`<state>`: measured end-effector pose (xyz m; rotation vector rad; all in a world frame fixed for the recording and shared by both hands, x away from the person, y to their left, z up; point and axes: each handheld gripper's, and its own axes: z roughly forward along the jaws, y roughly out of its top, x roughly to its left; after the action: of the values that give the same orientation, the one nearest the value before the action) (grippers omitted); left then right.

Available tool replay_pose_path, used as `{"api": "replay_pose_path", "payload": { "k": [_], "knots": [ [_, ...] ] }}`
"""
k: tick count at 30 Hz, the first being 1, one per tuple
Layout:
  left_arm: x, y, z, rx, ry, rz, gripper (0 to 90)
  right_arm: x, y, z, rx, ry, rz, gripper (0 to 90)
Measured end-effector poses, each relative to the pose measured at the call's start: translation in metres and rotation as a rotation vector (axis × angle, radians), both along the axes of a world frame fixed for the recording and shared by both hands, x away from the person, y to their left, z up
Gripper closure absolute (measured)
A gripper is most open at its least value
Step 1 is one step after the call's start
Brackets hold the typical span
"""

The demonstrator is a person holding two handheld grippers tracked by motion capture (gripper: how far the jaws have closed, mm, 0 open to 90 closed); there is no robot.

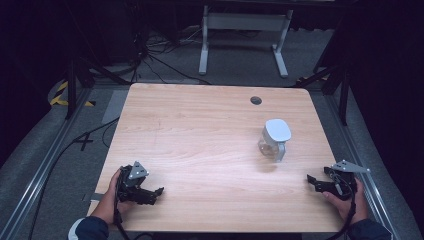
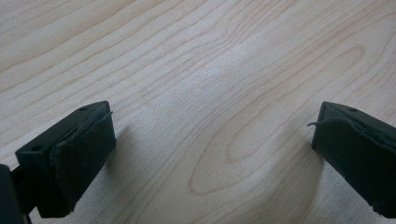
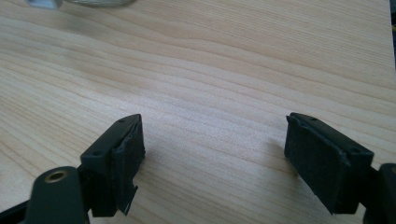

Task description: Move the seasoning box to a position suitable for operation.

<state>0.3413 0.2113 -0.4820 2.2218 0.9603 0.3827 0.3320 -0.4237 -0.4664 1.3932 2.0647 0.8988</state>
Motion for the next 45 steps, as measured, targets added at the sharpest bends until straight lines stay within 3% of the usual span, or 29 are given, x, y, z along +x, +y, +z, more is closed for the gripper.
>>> {"api": "replay_pose_path", "payload": {
  "k": [7,9,15,18,24,29,32,38,45],
  "knots": [
    [0.001,0.001,0.001,0.01,0.003,-0.011,0.0,0.0,0.0,0.0,-0.001,-0.001,0.0,19.9],
    [0.001,0.0,0.0,-0.011,0.011,-0.006,0.0,0.0,0.0,0.0,0.0,0.0,0.0,20.0],
    [0.001,0.0,0.0,-0.018,0.018,-0.011,0.0,0.001,-0.001,0.001,-0.002,0.011,0.012,20.6],
    [0.001,0.0,0.0,-0.015,0.018,-0.017,0.0,0.003,0.0,0.005,-0.001,0.027,0.024,27.7],
    [0.001,0.0,-0.001,-0.017,0.018,-0.015,0.0,0.005,0.002,0.02,0.031,-0.043,0.057,37.3],
    [0.001,0.0,0.0,-0.015,0.017,-0.015,0.0,0.012,0.012,0.041,0.037,-0.101,0.114,64.1],
    [0.001,0.0,0.0,-0.016,0.017,-0.015,0.0,0.018,0.018,0.059,0.081,-0.154,0.161,76.6],
    [0.001,0.0,0.0,-0.016,0.017,-0.015,0.0,0.035,0.034,0.089,0.135,-0.25,0.246,87.5],
    [0.001,0.0,0.0,-0.016,0.017,-0.015,0.0,0.056,0.064,0.106,0.154,-0.277,0.323,89.2]
  ]
}}
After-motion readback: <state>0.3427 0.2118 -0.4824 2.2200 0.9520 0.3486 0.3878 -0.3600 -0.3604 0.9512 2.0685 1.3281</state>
